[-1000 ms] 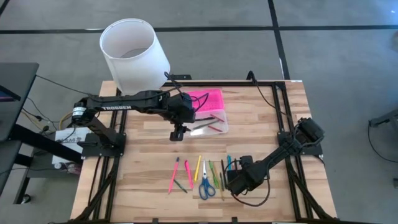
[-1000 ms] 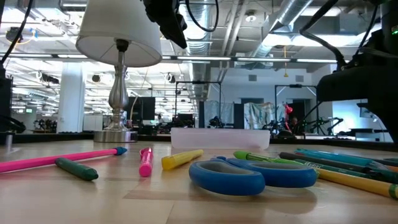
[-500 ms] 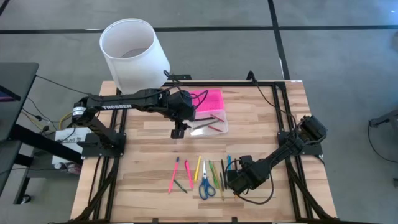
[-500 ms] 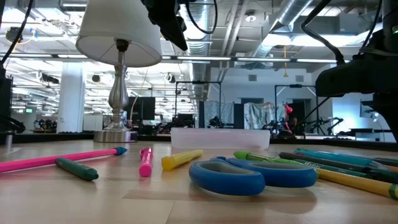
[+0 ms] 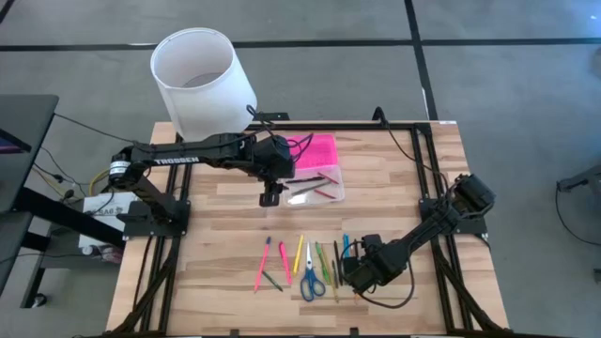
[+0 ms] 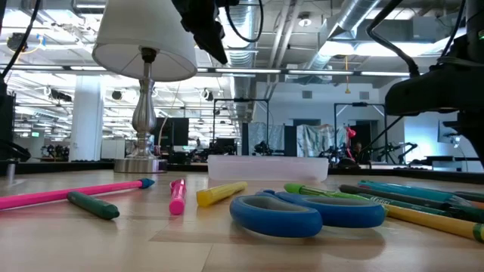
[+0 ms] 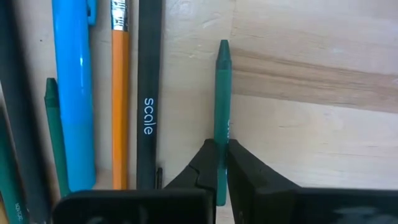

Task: Pick & place school supplies into a supply box
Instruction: Put the green crayon into the pink supply box

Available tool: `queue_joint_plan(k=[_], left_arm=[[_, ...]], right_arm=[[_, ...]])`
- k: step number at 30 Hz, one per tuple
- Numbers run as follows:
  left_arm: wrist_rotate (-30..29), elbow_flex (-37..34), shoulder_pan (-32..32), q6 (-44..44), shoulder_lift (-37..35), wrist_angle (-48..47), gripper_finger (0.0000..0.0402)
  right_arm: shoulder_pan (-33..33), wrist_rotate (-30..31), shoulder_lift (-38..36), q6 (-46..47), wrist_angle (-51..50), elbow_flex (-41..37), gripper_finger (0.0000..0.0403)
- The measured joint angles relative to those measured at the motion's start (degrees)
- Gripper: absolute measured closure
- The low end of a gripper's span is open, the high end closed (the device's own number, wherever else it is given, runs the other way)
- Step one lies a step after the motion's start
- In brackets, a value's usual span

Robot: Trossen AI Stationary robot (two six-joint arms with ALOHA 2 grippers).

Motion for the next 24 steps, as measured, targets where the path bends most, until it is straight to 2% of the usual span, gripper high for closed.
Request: queue_joint_plan(k=[12,24], left_arm=[[-5.34,0.0,0.87,4.07,0.0,0.09,0.022],[-10.89,0.0,2.61,4.17,0.04,-1.55,0.022]], right_arm=[[0.53,-0.32,-2.26,-0.97,-2.4,-0.38,0.04],[0.53,-0.23,-2.37,-1.41,-2.42,-0.31,0.04]])
